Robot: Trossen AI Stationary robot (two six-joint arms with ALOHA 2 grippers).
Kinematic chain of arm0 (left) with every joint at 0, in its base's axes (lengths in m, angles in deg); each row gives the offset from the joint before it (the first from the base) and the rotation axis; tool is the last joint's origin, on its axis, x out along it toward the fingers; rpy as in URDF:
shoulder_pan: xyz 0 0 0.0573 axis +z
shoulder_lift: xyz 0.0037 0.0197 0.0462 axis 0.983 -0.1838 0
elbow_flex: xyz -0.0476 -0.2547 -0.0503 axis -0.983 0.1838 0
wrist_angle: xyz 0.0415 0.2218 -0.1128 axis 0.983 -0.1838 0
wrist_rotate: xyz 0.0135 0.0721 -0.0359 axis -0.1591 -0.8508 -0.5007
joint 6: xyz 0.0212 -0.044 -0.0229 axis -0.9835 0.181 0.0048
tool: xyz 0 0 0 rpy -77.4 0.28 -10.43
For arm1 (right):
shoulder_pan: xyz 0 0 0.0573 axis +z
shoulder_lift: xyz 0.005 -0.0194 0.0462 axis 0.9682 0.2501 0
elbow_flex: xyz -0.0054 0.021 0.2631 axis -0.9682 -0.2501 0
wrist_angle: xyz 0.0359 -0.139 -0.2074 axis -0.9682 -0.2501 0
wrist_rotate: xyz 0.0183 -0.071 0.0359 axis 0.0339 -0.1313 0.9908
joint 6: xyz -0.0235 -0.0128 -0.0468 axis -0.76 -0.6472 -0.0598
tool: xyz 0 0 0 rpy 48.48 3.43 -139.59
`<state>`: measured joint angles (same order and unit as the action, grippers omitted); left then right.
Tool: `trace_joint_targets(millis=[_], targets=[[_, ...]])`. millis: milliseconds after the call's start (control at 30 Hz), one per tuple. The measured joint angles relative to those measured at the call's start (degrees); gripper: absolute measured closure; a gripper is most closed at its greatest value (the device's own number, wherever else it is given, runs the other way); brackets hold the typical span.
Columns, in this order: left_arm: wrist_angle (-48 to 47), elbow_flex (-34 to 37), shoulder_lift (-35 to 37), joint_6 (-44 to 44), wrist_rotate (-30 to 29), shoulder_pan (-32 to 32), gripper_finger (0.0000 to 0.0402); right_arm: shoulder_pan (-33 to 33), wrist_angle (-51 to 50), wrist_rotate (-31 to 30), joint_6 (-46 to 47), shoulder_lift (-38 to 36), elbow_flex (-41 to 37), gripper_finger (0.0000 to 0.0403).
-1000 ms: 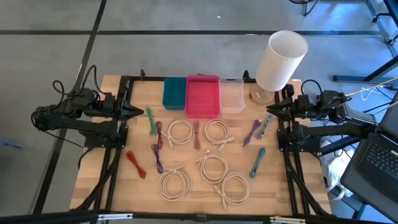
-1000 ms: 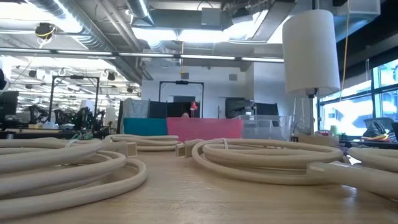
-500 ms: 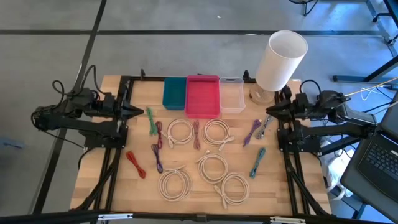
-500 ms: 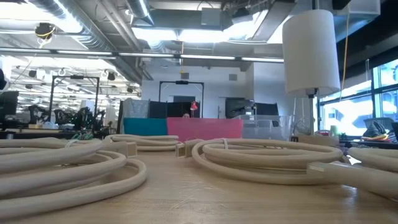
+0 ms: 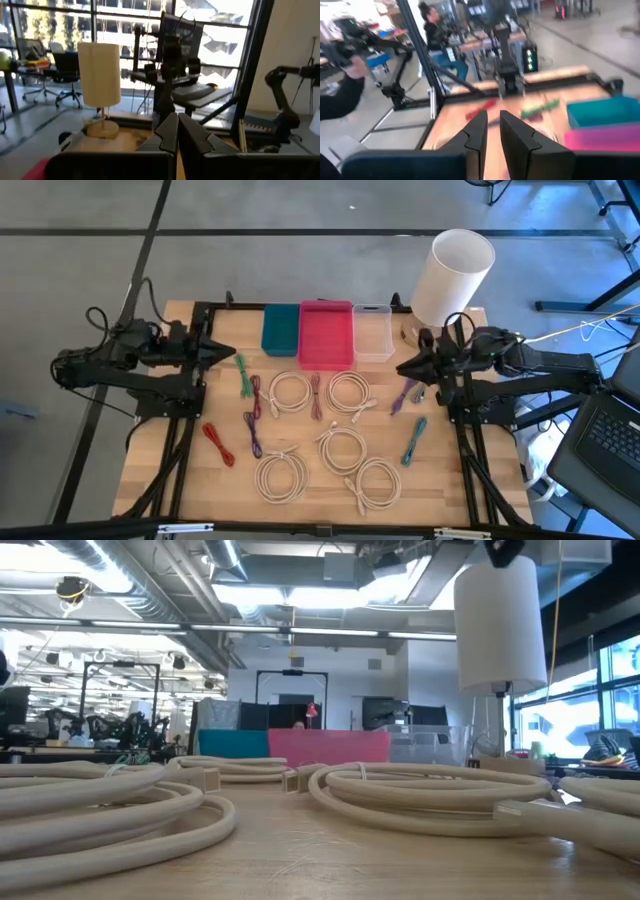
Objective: Pick & Place USB Port
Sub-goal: Put the light brown HDMI cable into the pink bin
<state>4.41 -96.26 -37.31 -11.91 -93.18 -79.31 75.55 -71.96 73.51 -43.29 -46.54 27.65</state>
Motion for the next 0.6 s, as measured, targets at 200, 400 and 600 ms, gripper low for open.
trace_joint_targets(millis=[200, 400, 600], targets=[[-6.1, 0.0, -2.8, -1.7, 1.6, 0.0, 0.0397, 1.1, -5.2, 0.5, 2.5, 0.3, 0.0, 0.0347], [-13.6, 0.0, -4.1, -1.0, -2.9, 0.0, 0.0398, 2.8, -24.7, 0.7, 15.6, 0.2, 0.1, 0.0347], [-13.8, 0.0, -5.0, -0.2, -8.8, 0.0, 0.0398, 7.6, -44.1, -5.3, 38.3, 2.7, 0.1, 0.0347]])
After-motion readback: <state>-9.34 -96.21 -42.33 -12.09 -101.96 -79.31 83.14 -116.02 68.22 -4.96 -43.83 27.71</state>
